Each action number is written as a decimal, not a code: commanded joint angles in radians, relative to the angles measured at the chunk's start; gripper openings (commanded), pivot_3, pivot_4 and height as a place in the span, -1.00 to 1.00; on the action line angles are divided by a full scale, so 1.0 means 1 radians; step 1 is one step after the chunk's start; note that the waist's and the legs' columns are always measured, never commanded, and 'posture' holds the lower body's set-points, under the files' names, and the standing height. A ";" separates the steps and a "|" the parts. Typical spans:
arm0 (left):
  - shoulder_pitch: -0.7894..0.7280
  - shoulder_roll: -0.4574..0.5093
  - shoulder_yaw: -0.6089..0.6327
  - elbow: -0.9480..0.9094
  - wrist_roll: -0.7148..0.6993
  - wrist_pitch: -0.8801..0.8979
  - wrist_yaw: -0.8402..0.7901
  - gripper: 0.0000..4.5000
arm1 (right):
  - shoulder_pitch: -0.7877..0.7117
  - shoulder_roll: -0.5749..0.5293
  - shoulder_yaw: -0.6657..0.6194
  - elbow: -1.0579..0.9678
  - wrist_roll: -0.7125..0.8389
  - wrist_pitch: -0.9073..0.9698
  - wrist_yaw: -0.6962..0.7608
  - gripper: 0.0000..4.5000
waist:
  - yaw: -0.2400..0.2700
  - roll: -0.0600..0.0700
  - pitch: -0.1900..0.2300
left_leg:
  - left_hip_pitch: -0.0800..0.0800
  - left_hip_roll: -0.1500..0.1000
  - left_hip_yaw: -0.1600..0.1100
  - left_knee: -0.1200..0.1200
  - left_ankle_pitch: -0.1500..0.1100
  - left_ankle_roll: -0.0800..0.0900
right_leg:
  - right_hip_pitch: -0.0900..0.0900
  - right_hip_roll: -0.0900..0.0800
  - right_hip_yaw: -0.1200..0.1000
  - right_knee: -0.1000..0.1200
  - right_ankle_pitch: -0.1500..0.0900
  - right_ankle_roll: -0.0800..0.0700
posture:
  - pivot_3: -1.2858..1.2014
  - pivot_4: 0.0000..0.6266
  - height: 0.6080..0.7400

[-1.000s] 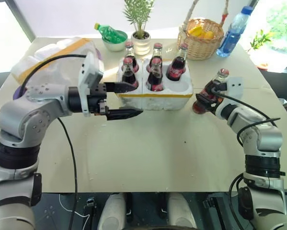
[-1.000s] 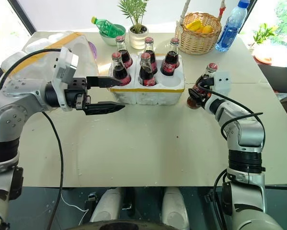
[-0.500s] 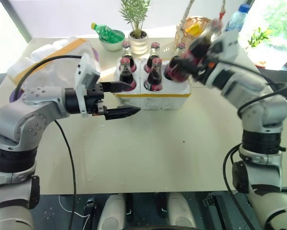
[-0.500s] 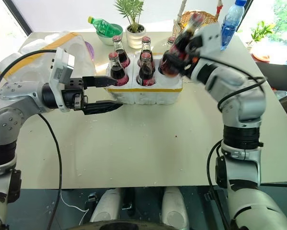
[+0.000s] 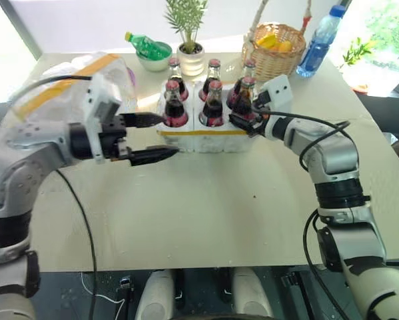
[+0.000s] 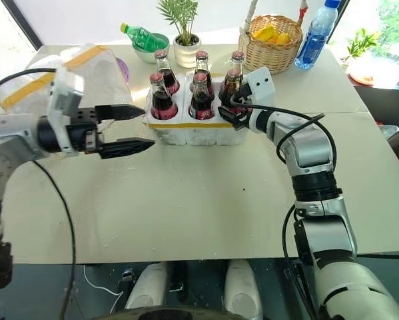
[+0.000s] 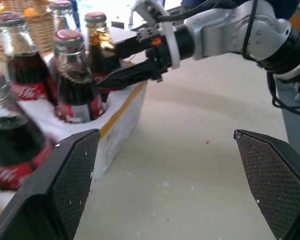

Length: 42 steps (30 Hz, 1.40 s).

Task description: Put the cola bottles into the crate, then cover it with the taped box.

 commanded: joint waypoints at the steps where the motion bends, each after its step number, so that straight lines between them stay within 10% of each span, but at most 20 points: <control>1: 0.070 0.110 0.156 -0.033 -0.019 0.018 -0.050 1.00 | -0.031 -0.109 -0.089 -0.147 0.073 0.064 0.094 0.98 | 0.001 0.000 0.000 | 0.000 0.000 -0.001 0.000 0.000 0.000 | 0.000 0.000 0.000 0.000 0.000 0.000 | 0.03 -0.52 1.00; 6: 0.342 0.394 0.413 0.172 0.148 -0.061 -0.342 1.00 | -0.073 -0.348 -0.234 -0.220 0.248 0.211 0.288 0.98 | 0.001 0.000 0.001 | -0.001 0.000 0.001 -0.001 0.000 0.000 | -0.002 0.000 -0.001 -0.001 -0.001 -0.001 | 0.03 -0.52 1.00; 12: 0.167 0.609 0.150 0.740 0.372 -0.390 -0.505 1.00 | -0.049 -0.443 -0.250 -0.196 0.316 0.202 0.437 0.98 | -0.001 0.000 0.000 | 0.002 0.001 0.003 -0.003 -0.003 0.003 | -0.003 -0.001 -0.001 -0.001 -0.005 -0.008 | 0.03 -0.52 1.00; 22: -0.620 0.380 -0.375 1.439 0.935 -0.788 -0.545 1.00 | 0.037 -0.439 -0.273 -0.312 0.418 0.235 0.472 0.98 | 0.019 -0.002 0.000 | -0.002 -0.002 0.008 0.000 -0.001 0.002 | -0.003 0.000 -0.002 0.002 -0.002 -0.004 | 0.03 -0.52 1.00; 34: -0.686 0.182 -0.430 1.688 1.110 -0.874 -0.327 1.00 | 0.111 -0.472 -0.366 -0.396 0.493 0.305 0.377 0.98 | 0.017 -0.006 0.001 | -0.002 0.001 0.006 0.001 -0.003 0.005 | -0.004 -0.002 -0.002 0.001 -0.002 -0.003 | 0.03 -0.52 1.00; 37: -0.681 0.161 -0.404 1.698 1.096 -0.860 -0.322 0.65 | 0.124 -0.481 -0.383 -0.417 0.510 0.318 0.359 1.00 | 0.020 -0.007 0.000 | -0.002 0.001 0.006 0.002 -0.003 0.005 | -0.004 -0.002 -0.002 0.001 -0.002 -0.003 | 0.03 -0.52 1.00; 42: -0.687 0.155 -0.376 1.695 1.091 -0.851 -0.339 -0.53 | 0.128 -0.495 -0.389 -0.410 0.518 0.318 0.342 1.00 | 0.025 -0.007 0.000 | -0.002 0.001 0.005 0.003 -0.005 0.009 | -0.004 -0.003 -0.002 0.002 -0.002 -0.003 | 0.03 -0.52 1.00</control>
